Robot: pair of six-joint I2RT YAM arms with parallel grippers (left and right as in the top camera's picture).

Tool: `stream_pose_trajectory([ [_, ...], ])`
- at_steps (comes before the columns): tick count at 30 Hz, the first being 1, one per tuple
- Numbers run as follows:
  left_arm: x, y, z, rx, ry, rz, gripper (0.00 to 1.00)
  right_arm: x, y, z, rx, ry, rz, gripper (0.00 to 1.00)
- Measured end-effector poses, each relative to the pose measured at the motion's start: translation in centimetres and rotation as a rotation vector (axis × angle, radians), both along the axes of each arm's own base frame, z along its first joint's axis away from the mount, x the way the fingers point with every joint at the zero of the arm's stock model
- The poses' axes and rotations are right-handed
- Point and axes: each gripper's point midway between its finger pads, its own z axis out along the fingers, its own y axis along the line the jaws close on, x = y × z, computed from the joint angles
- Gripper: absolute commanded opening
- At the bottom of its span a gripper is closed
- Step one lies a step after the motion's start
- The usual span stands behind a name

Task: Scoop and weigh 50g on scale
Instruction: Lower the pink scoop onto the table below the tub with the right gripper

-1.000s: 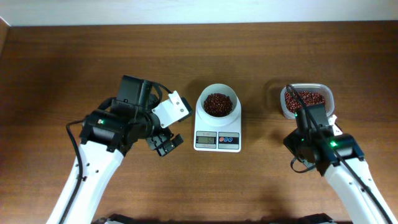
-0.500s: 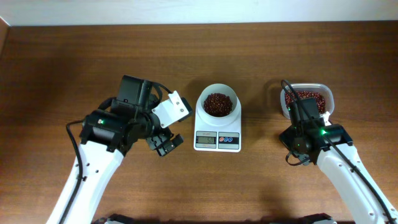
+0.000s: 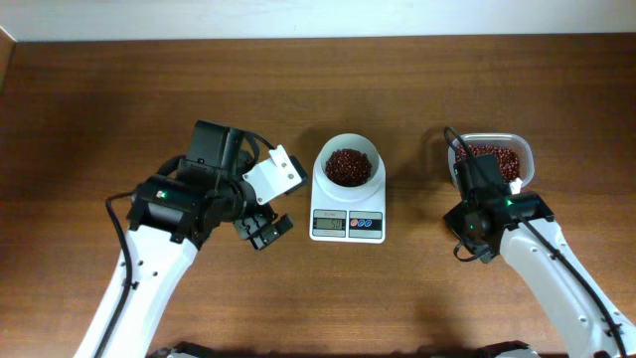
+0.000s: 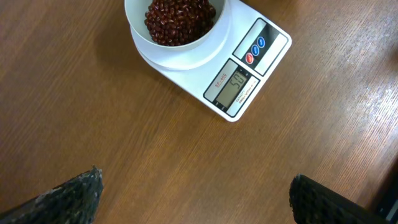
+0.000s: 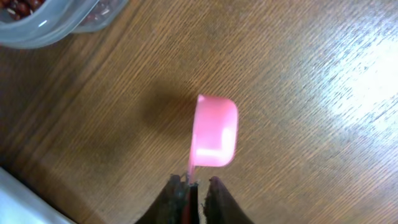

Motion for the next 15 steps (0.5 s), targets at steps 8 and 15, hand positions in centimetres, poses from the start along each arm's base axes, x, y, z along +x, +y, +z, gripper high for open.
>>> stream_pose_trajectory([
  [8,0.0,0.0,0.0,0.0,0.0,0.0,0.99,0.27,0.01,0.06,0.001,-0.012,-0.002,0.36],
  [15,0.0,0.01,0.0,0.0,0.0,0.0,0.99,0.31,-0.02,0.07,-0.001,-0.014,-0.003,0.42],
])
